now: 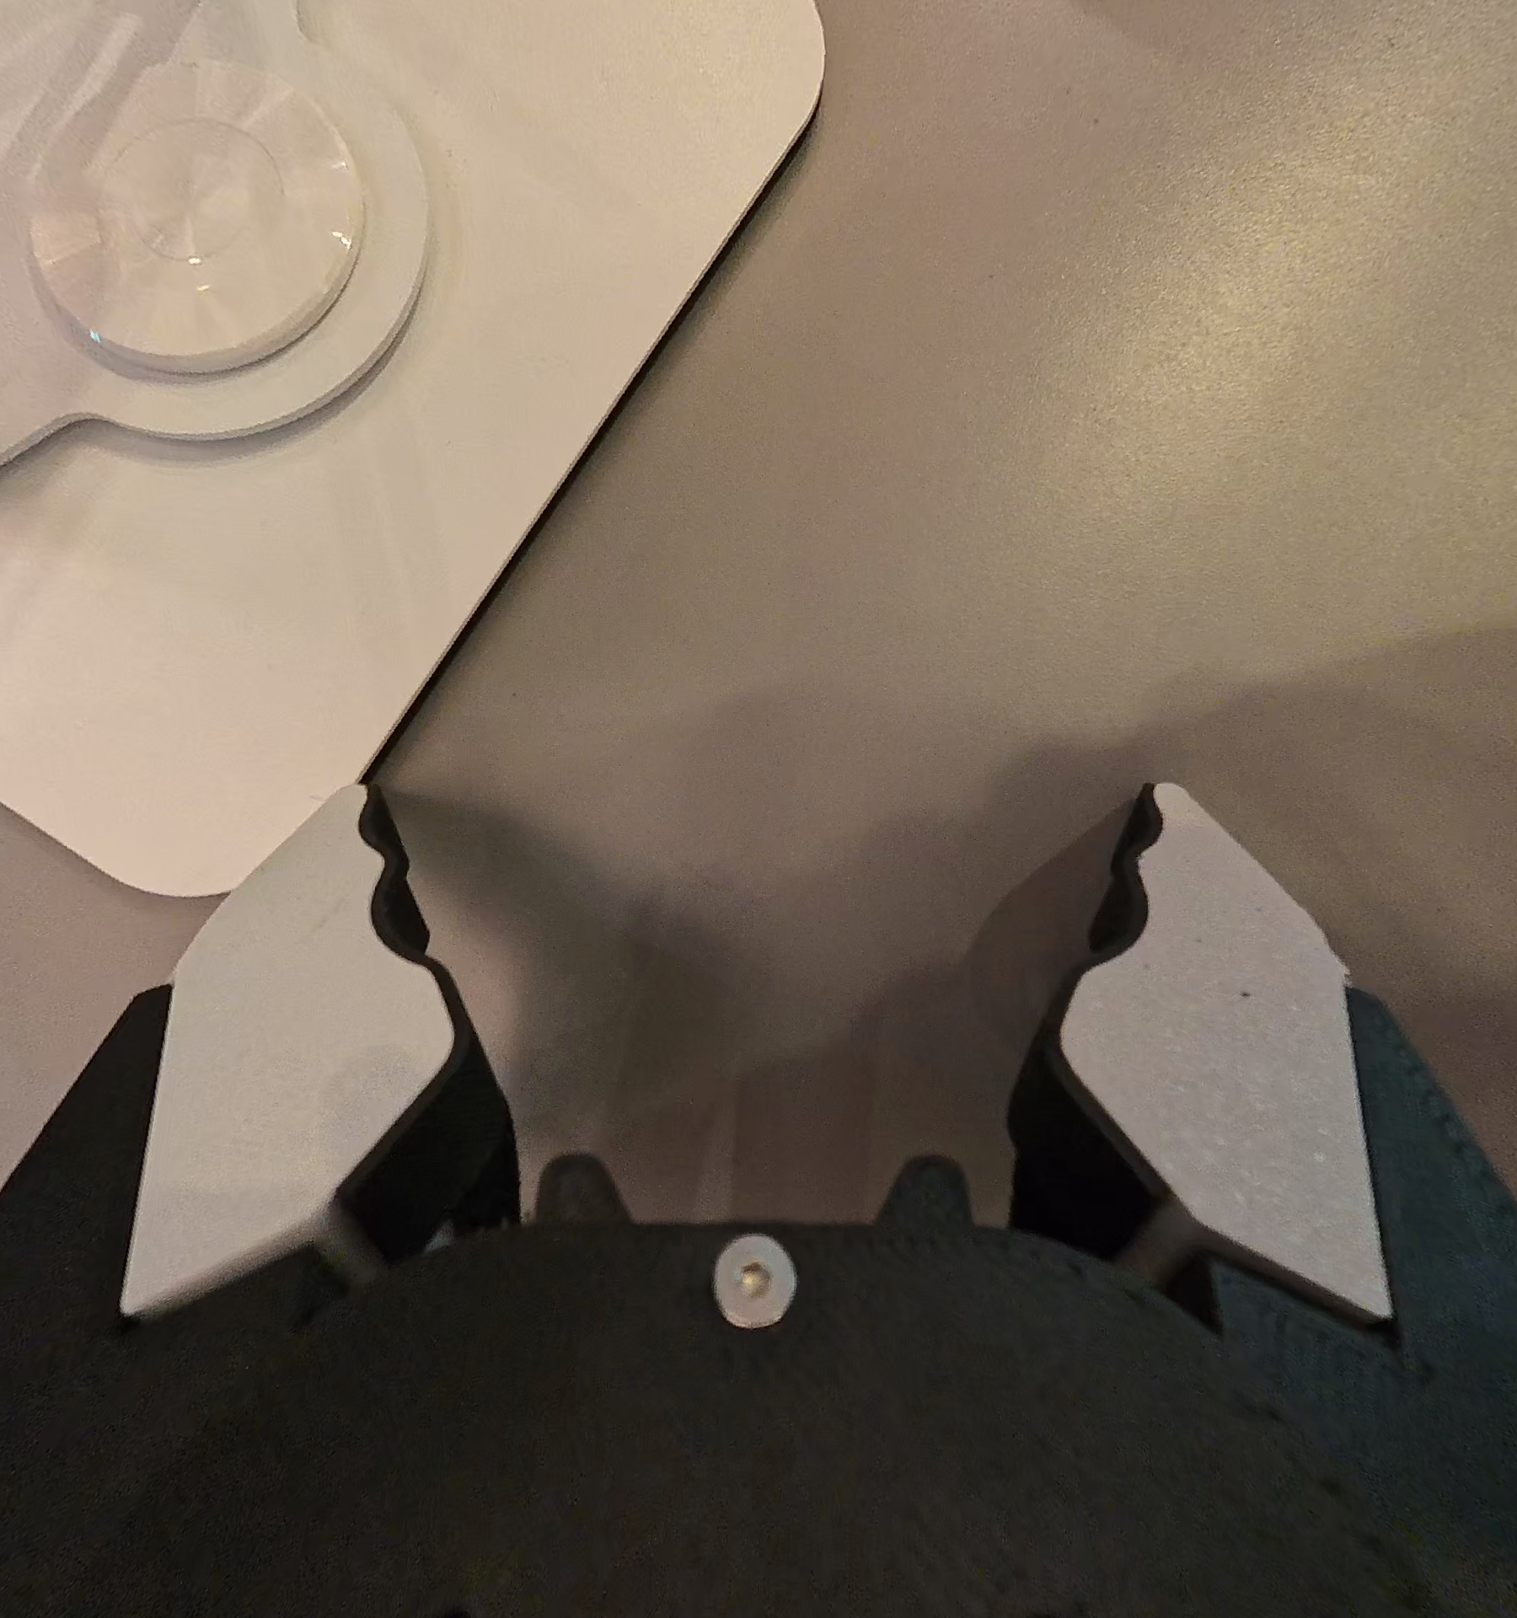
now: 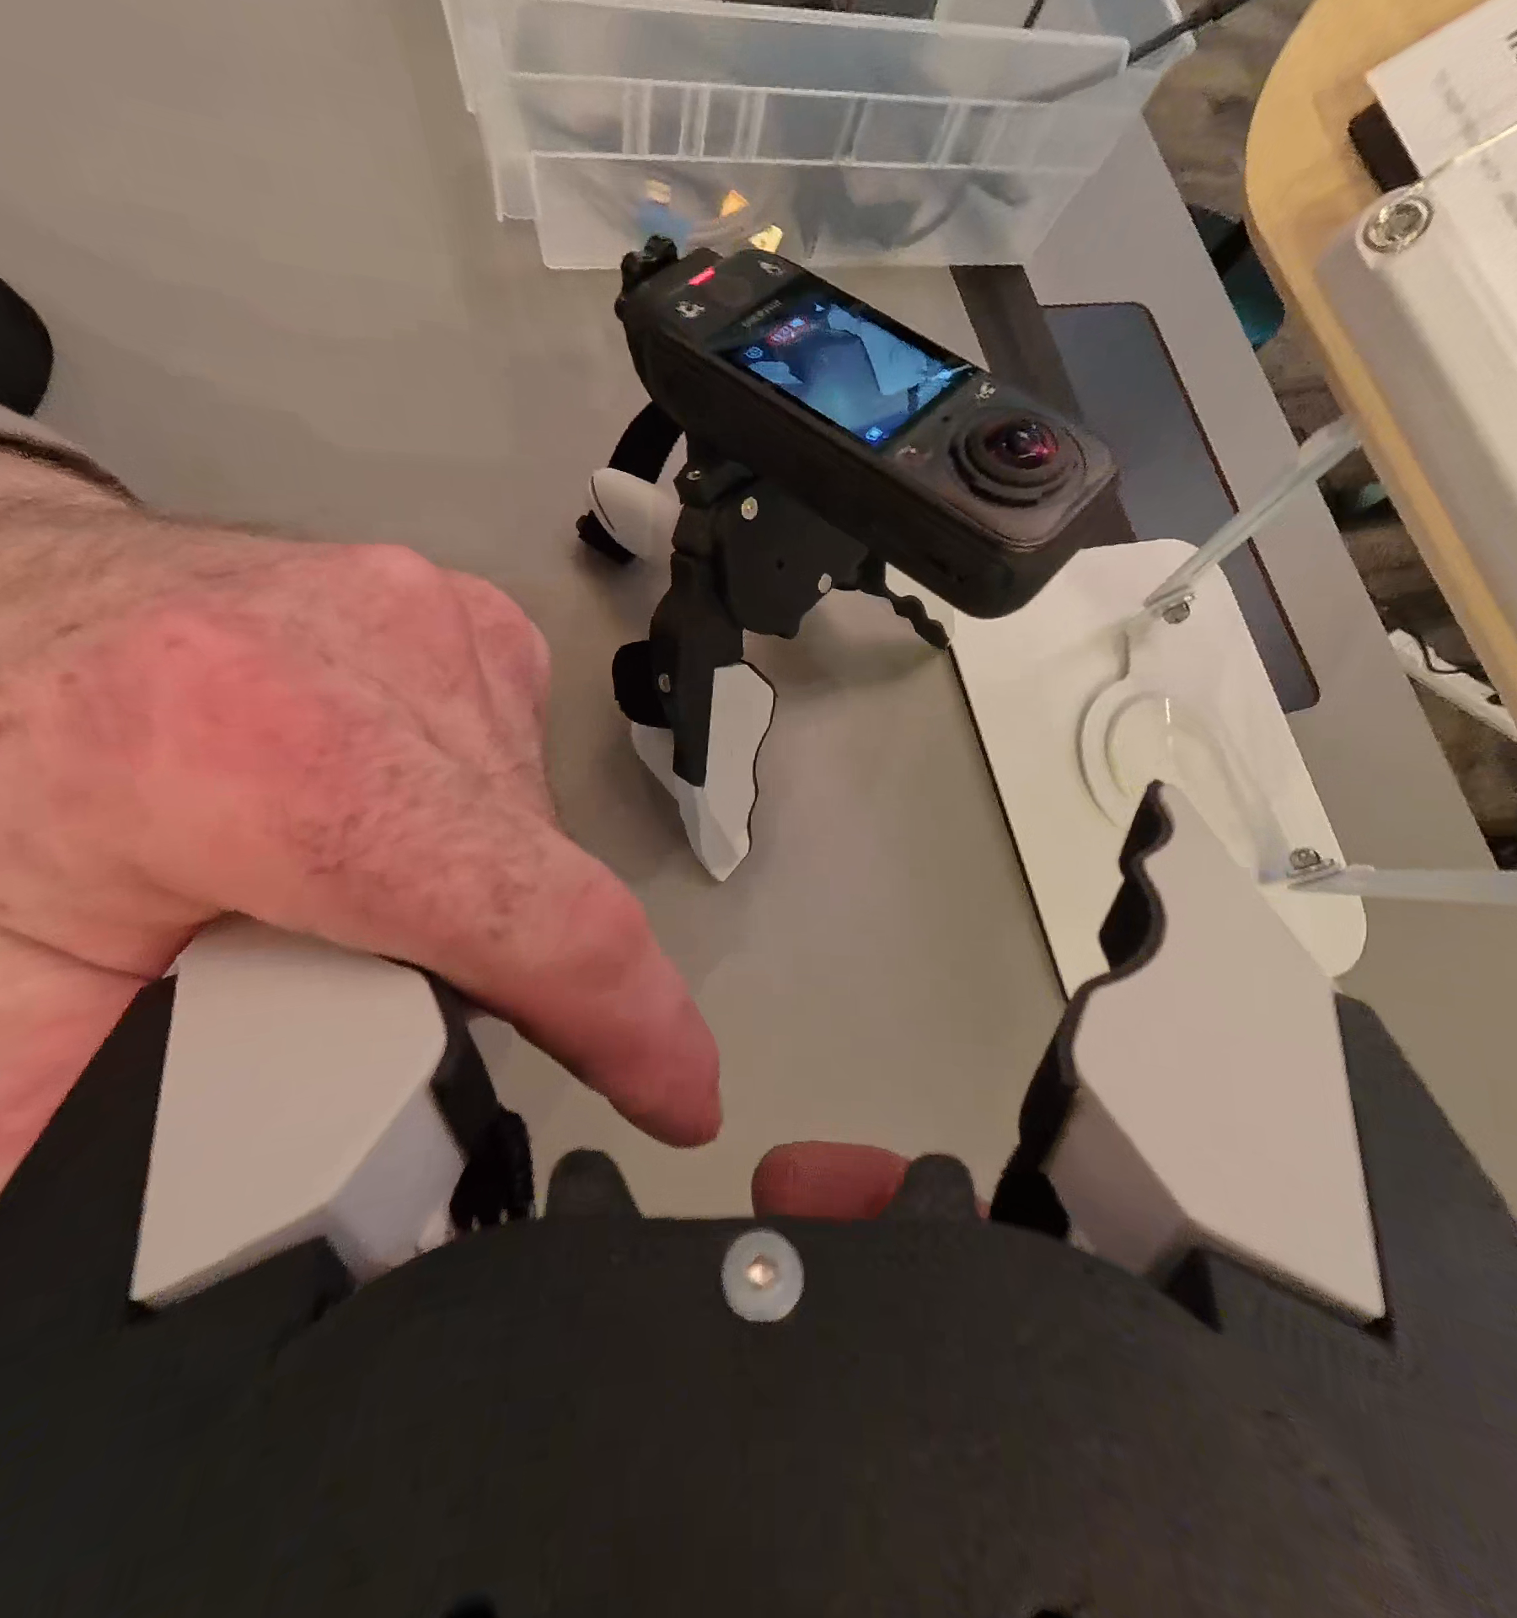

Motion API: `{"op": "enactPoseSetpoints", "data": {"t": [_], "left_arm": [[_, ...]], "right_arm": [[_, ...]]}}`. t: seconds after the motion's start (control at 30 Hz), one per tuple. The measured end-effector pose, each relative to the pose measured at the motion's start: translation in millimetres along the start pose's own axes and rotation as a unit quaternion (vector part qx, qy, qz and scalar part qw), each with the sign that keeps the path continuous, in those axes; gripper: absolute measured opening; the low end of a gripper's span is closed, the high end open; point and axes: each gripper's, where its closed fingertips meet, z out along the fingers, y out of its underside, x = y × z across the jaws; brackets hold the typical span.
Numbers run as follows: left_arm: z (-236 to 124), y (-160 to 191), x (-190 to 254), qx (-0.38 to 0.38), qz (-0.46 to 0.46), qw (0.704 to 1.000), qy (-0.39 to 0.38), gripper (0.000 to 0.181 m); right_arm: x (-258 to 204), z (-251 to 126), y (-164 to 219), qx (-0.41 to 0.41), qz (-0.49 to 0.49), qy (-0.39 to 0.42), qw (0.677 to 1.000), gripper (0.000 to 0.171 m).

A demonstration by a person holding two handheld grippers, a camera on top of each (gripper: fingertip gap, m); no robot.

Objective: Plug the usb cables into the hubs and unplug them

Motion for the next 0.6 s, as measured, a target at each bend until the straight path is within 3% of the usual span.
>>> {"op": "enactPoseSetpoints", "data": {"t": [0.2, 0.23, 0.27, 0.53, 0.6], "left_arm": [[0, 0, 0, 0.0, 0.0, 1.0, 0.0, 0.146], [0, 0, 0, 0.0, 0.0, 1.0, 0.0, 0.146], [0, 0, 0, 0.0, 0.0, 1.0, 0.0, 0.146], [0, 0, 0, 0.0, 0.0, 1.0, 0.0, 0.146], [0, 0, 0, 0.0, 0.0, 1.0, 0.0, 0.146]], "right_arm": [[-18, 2, -3, 0.034, -0.002, -0.063, 0.997, 0.15], [-18, 3, -4, 0.037, -0.007, -0.061, 0.997, 0.149], [-13, 6, -2, 0.033, 0.003, -0.054, 0.998, 0.16], [-1, 14, -4, 0.026, 0.04, -0.026, 0.999, 0.16], [-6, 10, -14, 0.056, 0.024, -0.031, 0.998, 0.157]]}}
